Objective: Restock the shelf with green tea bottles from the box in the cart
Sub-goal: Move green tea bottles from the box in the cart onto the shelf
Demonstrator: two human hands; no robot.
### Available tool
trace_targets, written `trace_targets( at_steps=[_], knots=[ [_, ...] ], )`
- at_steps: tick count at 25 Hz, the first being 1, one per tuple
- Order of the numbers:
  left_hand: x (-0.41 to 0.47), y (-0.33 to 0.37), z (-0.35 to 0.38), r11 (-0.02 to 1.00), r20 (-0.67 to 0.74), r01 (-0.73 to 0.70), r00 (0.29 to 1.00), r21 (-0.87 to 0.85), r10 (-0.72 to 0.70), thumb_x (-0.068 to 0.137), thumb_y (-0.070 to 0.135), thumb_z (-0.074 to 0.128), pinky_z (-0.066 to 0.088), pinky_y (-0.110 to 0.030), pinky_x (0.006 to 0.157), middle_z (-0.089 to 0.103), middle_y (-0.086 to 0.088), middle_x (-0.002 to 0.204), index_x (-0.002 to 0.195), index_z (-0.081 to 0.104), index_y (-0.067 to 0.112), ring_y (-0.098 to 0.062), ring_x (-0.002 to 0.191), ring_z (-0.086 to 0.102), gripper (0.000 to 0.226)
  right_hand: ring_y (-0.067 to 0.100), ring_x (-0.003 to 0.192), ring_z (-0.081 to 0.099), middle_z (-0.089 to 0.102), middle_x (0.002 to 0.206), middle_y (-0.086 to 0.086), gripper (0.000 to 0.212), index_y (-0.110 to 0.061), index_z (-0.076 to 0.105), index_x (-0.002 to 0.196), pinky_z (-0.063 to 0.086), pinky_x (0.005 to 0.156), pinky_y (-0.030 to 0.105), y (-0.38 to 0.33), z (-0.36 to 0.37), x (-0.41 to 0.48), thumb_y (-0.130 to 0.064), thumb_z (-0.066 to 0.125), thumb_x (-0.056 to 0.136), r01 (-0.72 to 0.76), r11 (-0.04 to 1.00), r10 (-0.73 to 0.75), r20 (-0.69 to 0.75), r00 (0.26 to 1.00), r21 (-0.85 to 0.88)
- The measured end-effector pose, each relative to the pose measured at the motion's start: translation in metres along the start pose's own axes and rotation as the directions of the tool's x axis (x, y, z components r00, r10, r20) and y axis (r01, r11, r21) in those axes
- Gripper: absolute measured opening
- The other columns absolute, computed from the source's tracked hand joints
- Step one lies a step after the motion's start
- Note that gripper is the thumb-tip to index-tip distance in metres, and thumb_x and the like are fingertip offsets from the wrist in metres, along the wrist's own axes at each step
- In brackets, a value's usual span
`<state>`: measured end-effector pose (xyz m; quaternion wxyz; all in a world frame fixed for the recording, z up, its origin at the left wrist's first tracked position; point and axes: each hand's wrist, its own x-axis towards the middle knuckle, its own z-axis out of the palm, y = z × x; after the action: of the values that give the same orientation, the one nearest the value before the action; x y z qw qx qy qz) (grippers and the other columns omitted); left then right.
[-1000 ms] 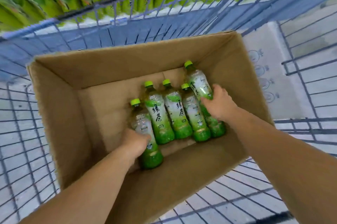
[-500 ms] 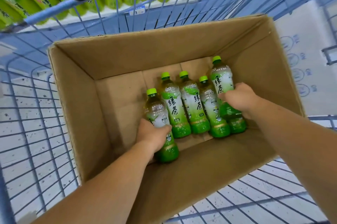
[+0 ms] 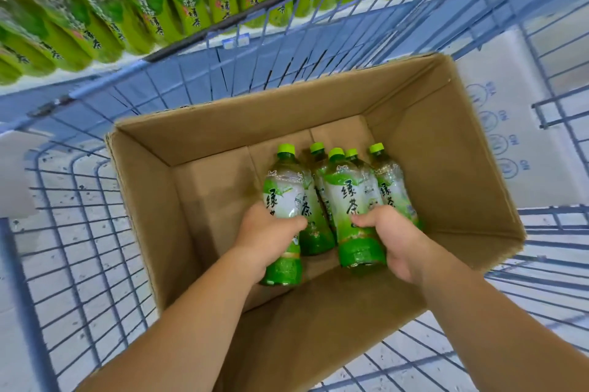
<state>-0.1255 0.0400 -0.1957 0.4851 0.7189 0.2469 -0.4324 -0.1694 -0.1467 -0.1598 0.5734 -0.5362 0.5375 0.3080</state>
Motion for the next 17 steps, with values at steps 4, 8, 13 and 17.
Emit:
trace_targets(
  at_steps=[4, 8, 13, 17],
  knots=[
    [-0.010, 0.016, -0.021, 0.998, 0.026, -0.038, 0.999, 0.058, 0.037, 0.072, 0.032, 0.075, 0.055, -0.037, 0.071, 0.067, -0.006, 0.098, 0.105, 0.054, 0.018, -0.022, 0.087, 0.066, 0.042, 0.016, 0.089, 0.062, 0.065, 0.106, -0.001, 0.050, -0.012, 0.056, 0.127, 0.049, 0.075, 0.033, 0.002, 0.023, -0.022, -0.034, 0.071, 0.084, 0.151, 0.988, -0.148, -0.081, 0.986, 0.038],
    [-0.021, 0.033, -0.044, 0.989, 0.146, -0.094, 0.986, 0.118, 0.076, 0.084, 0.029, 0.072, 0.050, -0.035, 0.069, 0.059, -0.006, 0.105, 0.112, 0.041, 0.017, -0.021, 0.091, 0.061, 0.043, 0.017, 0.088, 0.070, 0.072, 0.096, -0.003, 0.030, -0.017, 0.061, 0.112, 0.059, 0.078, 0.040, 0.007, 0.044, -0.047, -0.031, 0.073, 0.088, 0.322, 0.941, -0.303, -0.162, 0.939, 0.106],
    [-0.046, 0.056, -0.075, 0.950, 0.229, -0.262, 0.948, 0.168, 0.221, 0.085, 0.030, 0.077, 0.052, -0.034, 0.072, 0.063, -0.002, 0.104, 0.114, 0.046, 0.017, -0.016, 0.091, 0.064, 0.045, 0.024, 0.092, 0.074, 0.077, 0.099, 0.001, 0.032, -0.025, 0.068, 0.111, 0.059, 0.084, 0.055, 0.017, 0.073, -0.077, -0.035, 0.074, 0.081, 0.447, 0.881, -0.398, -0.269, 0.877, 0.155],
    [-0.072, 0.075, -0.095, 0.890, 0.257, -0.423, 0.891, 0.173, 0.374, 0.083, 0.031, 0.079, 0.051, -0.028, 0.069, 0.065, 0.007, 0.100, 0.113, 0.050, 0.022, -0.006, 0.089, 0.063, 0.042, 0.020, 0.086, 0.073, 0.076, 0.092, -0.001, 0.021, -0.025, 0.069, 0.106, 0.060, 0.082, 0.051, 0.016, 0.094, -0.101, -0.030, 0.073, 0.085, 0.514, 0.846, -0.443, -0.350, 0.825, 0.141]
  ],
)
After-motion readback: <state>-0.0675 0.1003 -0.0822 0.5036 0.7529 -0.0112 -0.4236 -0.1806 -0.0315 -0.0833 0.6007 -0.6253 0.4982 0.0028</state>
